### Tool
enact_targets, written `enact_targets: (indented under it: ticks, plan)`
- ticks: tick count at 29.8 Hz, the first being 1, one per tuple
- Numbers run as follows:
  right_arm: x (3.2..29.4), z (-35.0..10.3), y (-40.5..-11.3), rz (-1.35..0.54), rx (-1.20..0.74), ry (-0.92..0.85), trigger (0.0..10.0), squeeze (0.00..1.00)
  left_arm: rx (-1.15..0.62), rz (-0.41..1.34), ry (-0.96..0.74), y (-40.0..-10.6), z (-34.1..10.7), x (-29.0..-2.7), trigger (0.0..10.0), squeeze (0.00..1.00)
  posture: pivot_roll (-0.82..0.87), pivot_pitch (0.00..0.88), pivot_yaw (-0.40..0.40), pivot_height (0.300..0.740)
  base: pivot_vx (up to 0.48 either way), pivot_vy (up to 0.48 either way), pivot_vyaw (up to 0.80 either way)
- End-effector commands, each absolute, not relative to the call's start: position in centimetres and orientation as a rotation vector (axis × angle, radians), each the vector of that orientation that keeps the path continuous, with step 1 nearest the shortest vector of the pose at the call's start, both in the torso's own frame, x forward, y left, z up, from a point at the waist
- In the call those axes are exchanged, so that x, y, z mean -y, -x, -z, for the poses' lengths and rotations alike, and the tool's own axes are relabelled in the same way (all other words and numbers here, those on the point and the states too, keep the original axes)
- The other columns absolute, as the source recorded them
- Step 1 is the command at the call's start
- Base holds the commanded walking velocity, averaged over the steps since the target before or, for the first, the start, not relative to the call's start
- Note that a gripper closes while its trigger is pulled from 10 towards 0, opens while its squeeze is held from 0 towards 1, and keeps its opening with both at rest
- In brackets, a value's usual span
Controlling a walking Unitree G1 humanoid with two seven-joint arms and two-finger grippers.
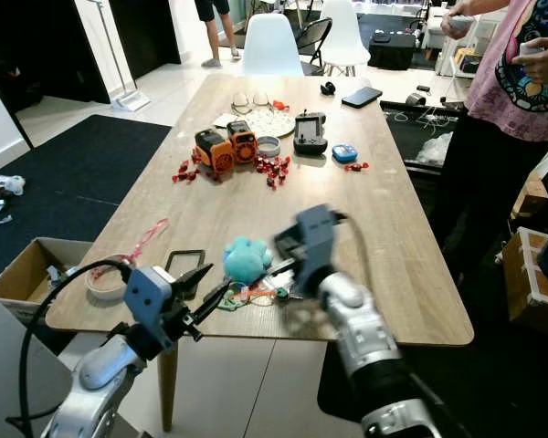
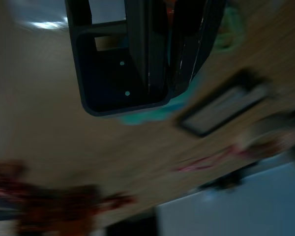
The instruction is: Hang keys on a hook
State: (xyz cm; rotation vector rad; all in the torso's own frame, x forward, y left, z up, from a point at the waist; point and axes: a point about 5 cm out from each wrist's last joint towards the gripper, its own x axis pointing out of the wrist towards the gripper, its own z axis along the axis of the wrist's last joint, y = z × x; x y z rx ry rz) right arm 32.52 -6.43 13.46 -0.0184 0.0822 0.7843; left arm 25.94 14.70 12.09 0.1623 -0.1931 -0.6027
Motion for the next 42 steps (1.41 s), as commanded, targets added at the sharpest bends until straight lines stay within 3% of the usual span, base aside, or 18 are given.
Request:
enact_targets:
  ticks: [1, 16, 17, 18, 19, 20, 21, 22, 23, 24, 25, 26, 42]
  plan:
    - [6.2, -12.6, -32.0, -0.827, -0.116, 0.035, 10.0, 0.00, 0.180, 0.583, -0.165, -25.9, -11.6, -14.9, 10.0, 0.00, 0.05, 0.069, -0.007, 0.740, 0.000, 0.000, 0.00]
    - [6.1, -11.7, -31.3, -0.925, -0.181, 0.062, 10.0, 0.00, 0.178, 0.552, -0.169, -26.1, -11.6, -15.3, 10.0, 0.00, 0.04, 0.071, -0.005, 0.740, 0.000, 0.000, 0.00]
    - [6.2, -11.7, -31.3, -0.926, -0.184, 0.064, 10.0, 0.06, 0.179, 0.549, -0.169, -26.2, -11.6, -15.3, 10.0, 0.00, 0.04, 0.071, -0.005, 0.740, 0.000, 0.000, 0.00]
    - [6.3, -11.7, -31.3, -0.924, -0.185, 0.064, 10.0, 0.27, 0.179, 0.548, -0.169, -26.2, -11.6, -15.4, 10.0, 0.00, 0.04, 0.071, -0.005, 0.740, 0.000, 0.000, 0.00]
    - [6.4, -11.7, -31.3, -0.923, -0.185, 0.064, 10.0, 0.27, 0.179, 0.548, -0.169, -26.2, -11.6, -15.4, 10.0, 0.00, 0.04, 0.071, -0.005, 0.740, 0.000, 0.000, 0.00]
    - [6.5, -11.8, -31.4, -0.914, -0.180, 0.061, 10.0, 0.80, 0.179, 0.547, -0.169, -26.2, -11.6, -15.4, 10.0, 0.00, 0.04, 0.071, -0.004, 0.740, 0.000, 0.000, 0.00]
    - [6.5, -11.9, -31.5, -0.913, -0.178, 0.060, 10.0, 0.95, 0.179, 0.547, -0.169, -26.2, -11.6, -15.4, 10.0, 0.00, 0.04, 0.071, -0.004, 0.740, 0.000, 0.000, 0.00]
    - [6.6, -12.0, -31.5, -0.912, -0.173, 0.060, 10.0, 1.00, 0.179, 0.547, -0.169, -26.2, -11.6, -15.4, 10.0, 0.00, 0.04, 0.072, -0.004, 0.740, 0.000, 0.000, 0.00]
    - [6.6, -12.0, -31.5, -0.912, -0.173, 0.060, 10.0, 1.00, 0.179, 0.547, -0.169, -26.2, -11.6, -15.4, 10.0, 0.00, 0.04, 0.072, -0.004, 0.740, 0.000, 0.000, 0.00]
    - [6.7, -12.1, -31.6, -0.904, -0.160, 0.061, 10.0, 0.91, 0.178, 0.548, -0.169, -26.1, -11.6, -15.3, 10.0, 0.00, 0.04, 0.072, -0.005, 0.740, 0.000, 0.000, 0.00]
    - [6.8, -12.4, -31.7, -0.893, -0.143, 0.059, 10.0, 0.54, 0.178, 0.548, -0.167, -26.1, -11.6, -15.3, 10.0, 0.00, 0.04, 0.072, -0.005, 0.740, 0.000, 0.000, 0.00]
    - [6.9, -12.6, -31.7, -0.887, -0.131, 0.055, 10.0, 0.00, 0.178, 0.548, -0.167, -26.1, -11.6, -15.3, 10.0, 0.00, 0.04, 0.072, -0.005, 0.740, 0.000, 0.000, 0.00]
    - [10.4, -15.4, -30.4, -0.784, -0.003, 0.052, 10.0, 0.00, 0.172, 0.546, -0.161, -25.9, -11.6, -15.6, 10.0, 0.00, 0.04, 0.077, -0.004, 0.740, 0.000, 0.000, 0.00]
